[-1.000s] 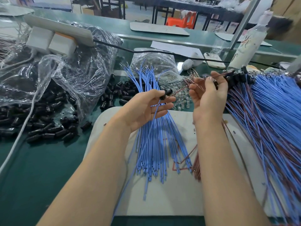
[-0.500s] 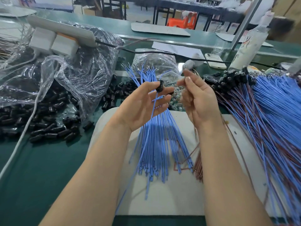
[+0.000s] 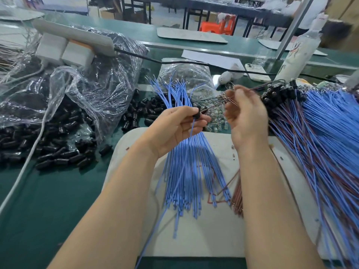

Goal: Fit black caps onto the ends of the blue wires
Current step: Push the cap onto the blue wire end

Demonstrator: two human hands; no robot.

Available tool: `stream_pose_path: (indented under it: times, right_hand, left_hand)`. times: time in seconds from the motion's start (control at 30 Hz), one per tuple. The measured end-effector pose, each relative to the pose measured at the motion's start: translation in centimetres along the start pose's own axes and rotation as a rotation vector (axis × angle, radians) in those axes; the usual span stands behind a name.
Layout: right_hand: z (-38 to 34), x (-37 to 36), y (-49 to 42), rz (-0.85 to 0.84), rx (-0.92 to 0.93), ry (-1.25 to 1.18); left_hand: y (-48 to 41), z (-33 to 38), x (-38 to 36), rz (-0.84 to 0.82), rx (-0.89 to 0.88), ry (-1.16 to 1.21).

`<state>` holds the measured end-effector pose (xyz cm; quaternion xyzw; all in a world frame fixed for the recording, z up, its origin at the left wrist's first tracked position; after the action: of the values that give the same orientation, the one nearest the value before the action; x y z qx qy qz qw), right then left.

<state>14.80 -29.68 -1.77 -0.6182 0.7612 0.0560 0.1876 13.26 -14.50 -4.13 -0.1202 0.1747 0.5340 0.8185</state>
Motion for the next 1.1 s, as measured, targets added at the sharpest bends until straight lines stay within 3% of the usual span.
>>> stream_pose_path:
  times: [0.13, 0.2, 0.37, 0.57, 1.1]
  right_hand:
    - [1.4, -2.8, 0.7, -0.212, -0.018, 0.317]
    - [0.7, -2.4, 0.7, -0.129, 0.08, 0.39]
    - [-1.6, -0.2, 1.0, 0.153, 0.325, 0.409]
    - [-1.9, -0.4, 1.5, 0.16, 0.345, 0.341]
    - [-1.2, -1.9, 1.7, 0.094, 0.357, 0.602]
  left_hand:
    - [-0.1, 0.0, 0.3, 0.028, -0.028, 0.014]
    - [-0.2, 0.2, 1.0, 0.107, -0.068, -0.05]
    - [0.4, 1.6, 3.0, 0.413, -0.208, -0.597]
    - [0.3, 1.7, 1.7, 0.406, -0.313, -0.899]
    - [0.5, 1.9, -0.2, 0.321, -0.387, -1.115]
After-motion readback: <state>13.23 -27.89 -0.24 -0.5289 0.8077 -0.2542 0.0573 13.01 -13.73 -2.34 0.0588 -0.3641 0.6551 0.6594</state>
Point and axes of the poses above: each hand's wrist, its own y-axis away from the middle knuckle, its own x-axis out of the back of the hand, z = x × y, the point moved 7 cm from there along -y, towards the middle knuckle, and after that the axes turned 4 degrees about -z, right-handed, at the moved point
